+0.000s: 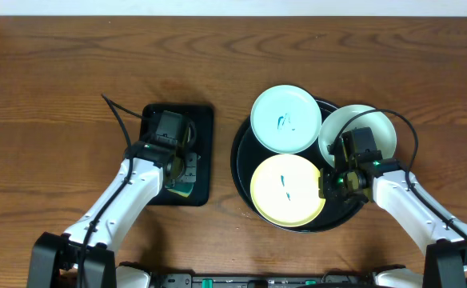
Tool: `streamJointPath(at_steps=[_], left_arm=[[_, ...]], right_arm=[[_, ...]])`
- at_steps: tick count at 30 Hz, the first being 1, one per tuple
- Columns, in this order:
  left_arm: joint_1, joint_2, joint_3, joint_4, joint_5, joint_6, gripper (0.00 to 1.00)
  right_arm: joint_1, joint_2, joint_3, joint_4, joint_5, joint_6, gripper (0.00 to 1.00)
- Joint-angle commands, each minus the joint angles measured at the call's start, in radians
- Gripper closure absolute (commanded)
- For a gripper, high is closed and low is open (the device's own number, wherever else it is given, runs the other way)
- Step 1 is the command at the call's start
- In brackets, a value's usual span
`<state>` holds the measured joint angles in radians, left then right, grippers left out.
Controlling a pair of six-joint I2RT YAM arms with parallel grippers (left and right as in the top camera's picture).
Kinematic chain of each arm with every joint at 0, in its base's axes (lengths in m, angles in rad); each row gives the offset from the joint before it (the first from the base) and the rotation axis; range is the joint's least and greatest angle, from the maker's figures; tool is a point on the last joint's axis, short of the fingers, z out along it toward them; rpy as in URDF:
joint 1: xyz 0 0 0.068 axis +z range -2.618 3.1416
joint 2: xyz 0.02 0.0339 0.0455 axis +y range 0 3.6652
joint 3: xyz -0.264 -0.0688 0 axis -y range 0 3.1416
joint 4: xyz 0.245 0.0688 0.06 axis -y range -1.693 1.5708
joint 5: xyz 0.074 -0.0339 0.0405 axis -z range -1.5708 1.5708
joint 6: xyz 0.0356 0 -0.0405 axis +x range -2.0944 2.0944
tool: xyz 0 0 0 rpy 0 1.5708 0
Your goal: Clean dirty plates on tray and stack at the side
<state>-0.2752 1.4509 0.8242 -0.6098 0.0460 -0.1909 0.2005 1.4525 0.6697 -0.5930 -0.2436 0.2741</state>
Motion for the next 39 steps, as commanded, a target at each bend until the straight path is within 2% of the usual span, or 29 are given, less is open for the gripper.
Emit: streamJointPath(at_steps=[1, 9, 15, 20, 21, 23, 27, 32, 35, 39], left_arm=[[0.004, -0.014, -0.002, 0.009, -0.002, -0.014, 0.93], [0.004, -0.155, 0.037, 0.075, -0.002, -0.014, 0.93], [0.013, -0.285, 0.036, 0.239, -0.002, -0.015, 0.93], [0.065, -0.310, 0.036, 0.275, 0.016, -0.094, 0.93], [0.087, -0.311, 0.035, 0.280, 0.076, -0.092, 0.93], [0.166, -0.307, 0.034, 0.284, 0.301, -0.074, 0.93], [0.309, -0.294, 0.017, 0.284, 0.539, -0.056, 0.93], [0.473, -0.238, -0.007, 0.284, 0.868, 0.027, 0.93], [0.528, -0.181, -0.007, 0.286, 0.977, 0.053, 0.93], [0.547, -0.118, -0.007, 0.286, 1.002, 0.053, 0.92]], right_arm=[[0.017, 0.005, -0.008, 0.004, 0.003, 0.002, 0.99], [0.017, 0.005, -0.008, 0.004, 0.003, 0.002, 0.99], [0.017, 0.005, -0.008, 0.006, 0.004, 0.002, 0.99], [0.017, 0.005, -0.008, 0.006, 0.004, 0.002, 0.99], [0.017, 0.005, -0.008, 0.006, 0.004, 0.002, 0.99], [0.017, 0.005, -0.008, 0.006, 0.004, 0.002, 0.99], [0.017, 0.005, -0.008, 0.007, 0.004, 0.002, 0.99], [0.017, 0.005, -0.008, 0.007, 0.004, 0.002, 0.99], [0.017, 0.005, -0.008, 0.007, 0.004, 0.002, 0.99], [0.017, 0.005, -0.008, 0.007, 0.004, 0.002, 0.99]])
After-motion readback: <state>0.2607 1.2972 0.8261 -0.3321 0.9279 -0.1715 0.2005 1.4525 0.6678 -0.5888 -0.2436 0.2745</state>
